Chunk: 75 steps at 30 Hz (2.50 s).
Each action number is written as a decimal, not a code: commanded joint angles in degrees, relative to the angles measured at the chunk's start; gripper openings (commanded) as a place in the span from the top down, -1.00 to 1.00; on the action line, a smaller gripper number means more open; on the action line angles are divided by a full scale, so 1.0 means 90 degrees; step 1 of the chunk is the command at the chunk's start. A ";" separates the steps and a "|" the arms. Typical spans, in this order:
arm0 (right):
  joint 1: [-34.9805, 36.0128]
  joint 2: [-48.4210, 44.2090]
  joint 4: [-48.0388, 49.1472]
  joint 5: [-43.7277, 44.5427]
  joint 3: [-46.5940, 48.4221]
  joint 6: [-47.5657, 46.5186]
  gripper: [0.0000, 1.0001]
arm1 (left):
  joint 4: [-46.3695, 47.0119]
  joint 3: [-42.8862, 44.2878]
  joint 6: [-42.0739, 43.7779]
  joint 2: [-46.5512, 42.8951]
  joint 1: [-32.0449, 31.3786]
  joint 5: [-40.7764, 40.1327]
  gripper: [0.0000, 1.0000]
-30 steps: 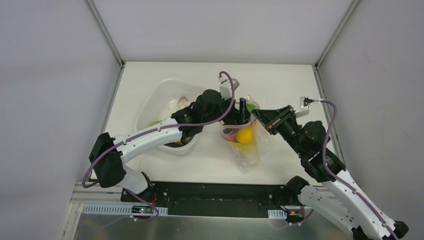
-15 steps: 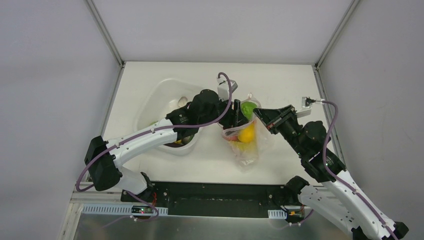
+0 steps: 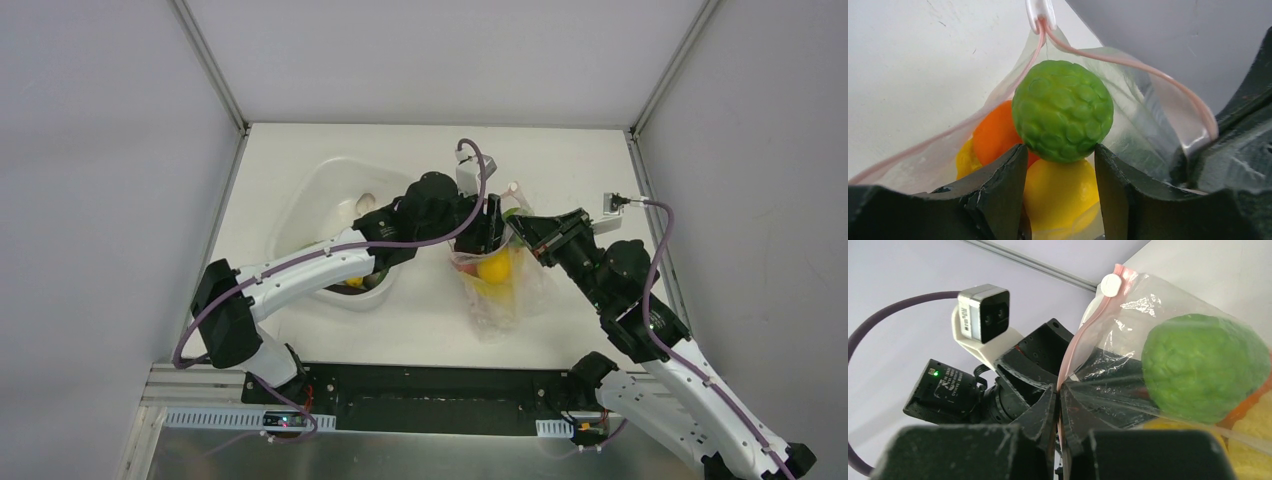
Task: Place the food in the zip-top bag and seal the zipper
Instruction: Place the fake fruit in the zipper food storage bag, then pick up the fake vegetable from the bin.
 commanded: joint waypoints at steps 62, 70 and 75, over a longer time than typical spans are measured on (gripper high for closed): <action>-0.0094 0.0145 -0.0163 0.0196 0.0426 -0.0443 0.87 | -0.2940 0.0922 0.1173 0.2222 0.3736 -0.2827 -0.34; -0.0097 0.0265 -0.0126 0.0115 0.0425 -0.0399 0.87 | -0.3241 0.1242 0.1348 0.2762 0.3767 -0.2857 -0.30; -0.0105 0.0271 -0.0131 0.0071 0.0416 -0.0386 0.87 | -0.3062 0.1111 0.1284 0.2890 0.3772 -0.2936 -0.23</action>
